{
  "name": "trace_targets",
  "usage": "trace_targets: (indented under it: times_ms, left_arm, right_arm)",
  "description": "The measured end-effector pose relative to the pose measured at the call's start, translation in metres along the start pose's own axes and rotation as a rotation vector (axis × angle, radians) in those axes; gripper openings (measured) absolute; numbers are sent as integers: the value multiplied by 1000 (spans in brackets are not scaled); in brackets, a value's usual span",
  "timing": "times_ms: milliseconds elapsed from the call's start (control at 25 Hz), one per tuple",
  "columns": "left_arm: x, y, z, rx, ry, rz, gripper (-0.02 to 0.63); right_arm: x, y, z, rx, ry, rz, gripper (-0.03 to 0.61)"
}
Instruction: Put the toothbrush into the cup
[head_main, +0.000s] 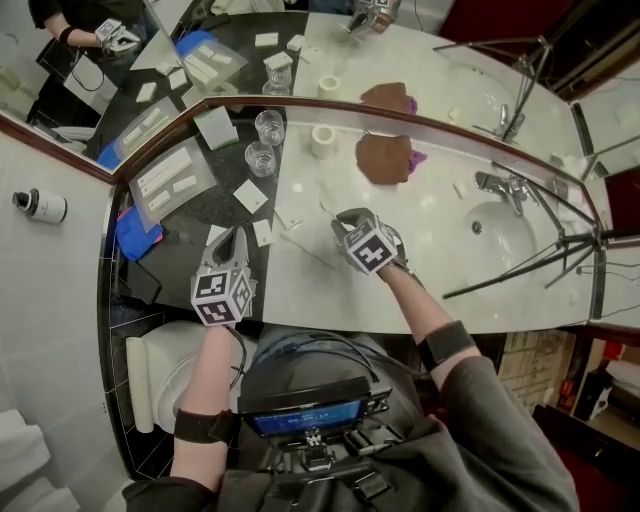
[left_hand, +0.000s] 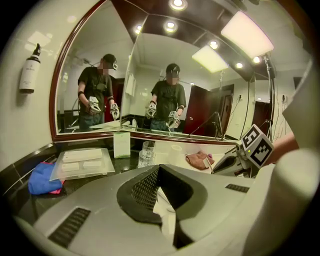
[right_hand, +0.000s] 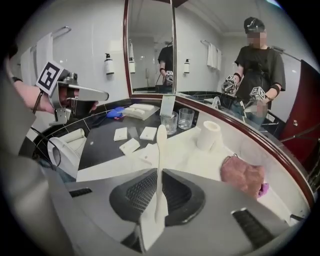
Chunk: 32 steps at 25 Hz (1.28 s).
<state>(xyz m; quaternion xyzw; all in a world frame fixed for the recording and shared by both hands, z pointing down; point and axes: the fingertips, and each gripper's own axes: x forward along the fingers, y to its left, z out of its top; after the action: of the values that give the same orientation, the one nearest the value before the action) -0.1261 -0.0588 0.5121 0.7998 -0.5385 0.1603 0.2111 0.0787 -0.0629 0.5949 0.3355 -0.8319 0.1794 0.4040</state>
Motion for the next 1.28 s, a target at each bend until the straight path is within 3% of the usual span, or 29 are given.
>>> trace_targets:
  times_ms: [320,800,1200,1280]
  left_arm:
    - [-5,10,-16,-5,30,6,3]
    - [-4,35,-37,-45,74,39,2]
    - [-2,46,-39,-55,86,61,2]
    - [-2,47,-40,-54,86,61,2]
  right_arm:
    - [38,5,-40,-69,146,13,54]
    - [85,6,-63,-111,290,40,54]
    - [104,0,-71,-136,317,29,68]
    - [106,2,-74,-120,310,35,104]
